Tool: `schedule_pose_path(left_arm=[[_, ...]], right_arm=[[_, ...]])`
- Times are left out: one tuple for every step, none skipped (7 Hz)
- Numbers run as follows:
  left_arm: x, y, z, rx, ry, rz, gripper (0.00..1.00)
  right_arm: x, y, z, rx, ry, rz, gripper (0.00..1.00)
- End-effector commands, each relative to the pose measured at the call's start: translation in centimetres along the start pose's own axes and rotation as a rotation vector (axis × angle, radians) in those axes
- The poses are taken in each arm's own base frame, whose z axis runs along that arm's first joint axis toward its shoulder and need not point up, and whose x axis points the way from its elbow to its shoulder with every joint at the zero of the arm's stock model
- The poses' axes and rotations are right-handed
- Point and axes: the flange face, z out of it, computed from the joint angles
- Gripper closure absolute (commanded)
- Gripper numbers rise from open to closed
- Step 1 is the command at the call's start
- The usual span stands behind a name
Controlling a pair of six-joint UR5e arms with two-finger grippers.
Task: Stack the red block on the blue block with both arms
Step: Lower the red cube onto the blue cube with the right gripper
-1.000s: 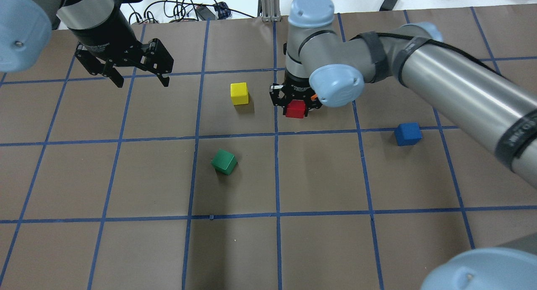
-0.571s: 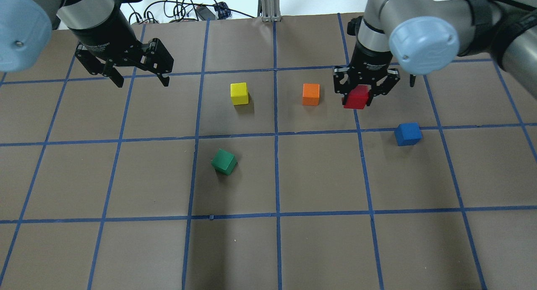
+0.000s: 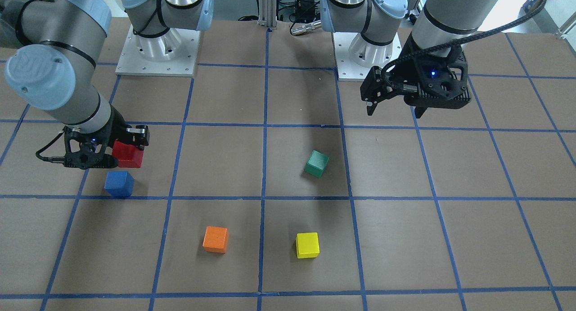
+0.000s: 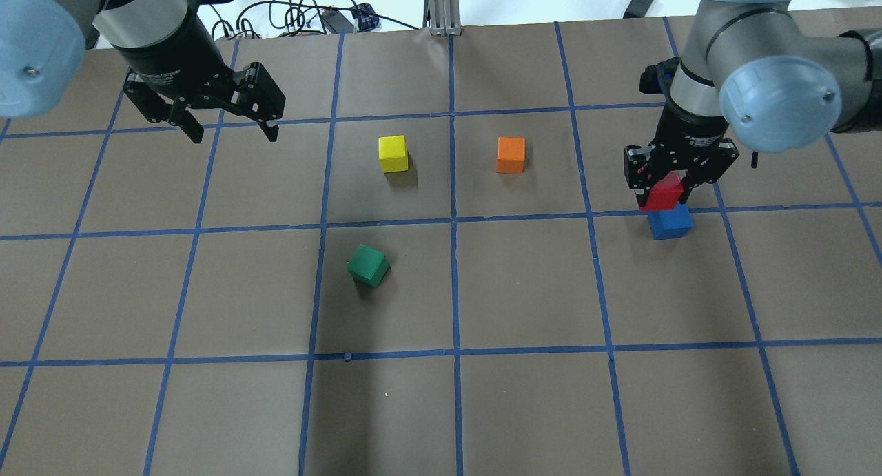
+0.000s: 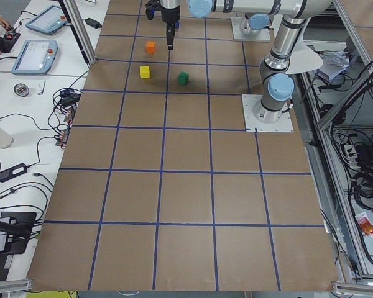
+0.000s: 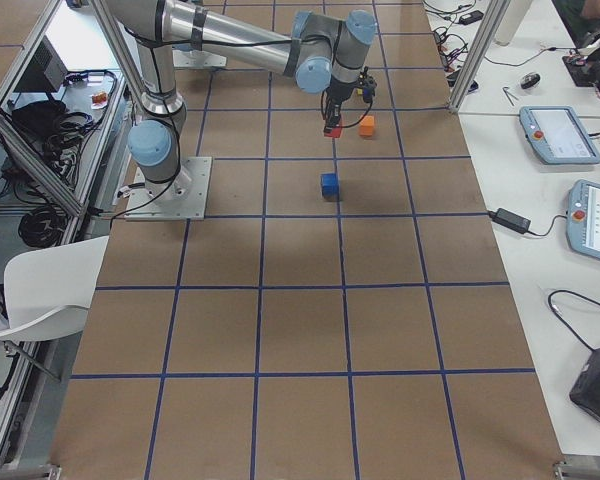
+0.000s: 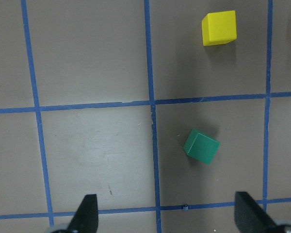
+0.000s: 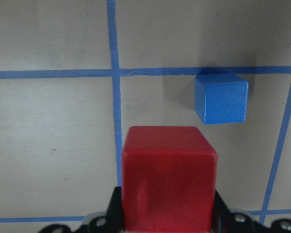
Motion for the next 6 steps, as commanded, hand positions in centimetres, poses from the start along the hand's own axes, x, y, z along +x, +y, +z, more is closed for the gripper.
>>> schedule_pose_path(left_arm=[[0.0, 0.0, 0.0, 0.001, -0.001, 0.000, 0.00], [0.0, -0.2, 0.0, 0.003, -0.001, 0.000, 0.00], [0.0, -0.1, 0.0, 0.003, -0.001, 0.000, 0.00], [0.0, -0.1, 0.0, 0.003, -0.001, 0.000, 0.00], [0.0, -0.1, 0.1, 0.001, -0.001, 0.000, 0.00], [0.0, -0.1, 0.0, 0.003, -0.003, 0.000, 0.00]], right_arm=[[4.2, 0.4, 2.5, -0.001, -0.014, -0.037, 1.00], [6.4, 0.6, 3.5, 0.002, -0.024, -0.030, 1.00], [8.4, 0.6, 3.9, 0.035, -0.024, -0.038, 1.00], [9.4, 0.8, 4.7, 0.053, -0.026, -0.033, 1.00], [9.2, 1.1, 6.1, 0.055, -0.031, -0.031, 1.00], [8.7, 1.5, 7.2, 0.071, -0.031, -0.028, 1.00]])
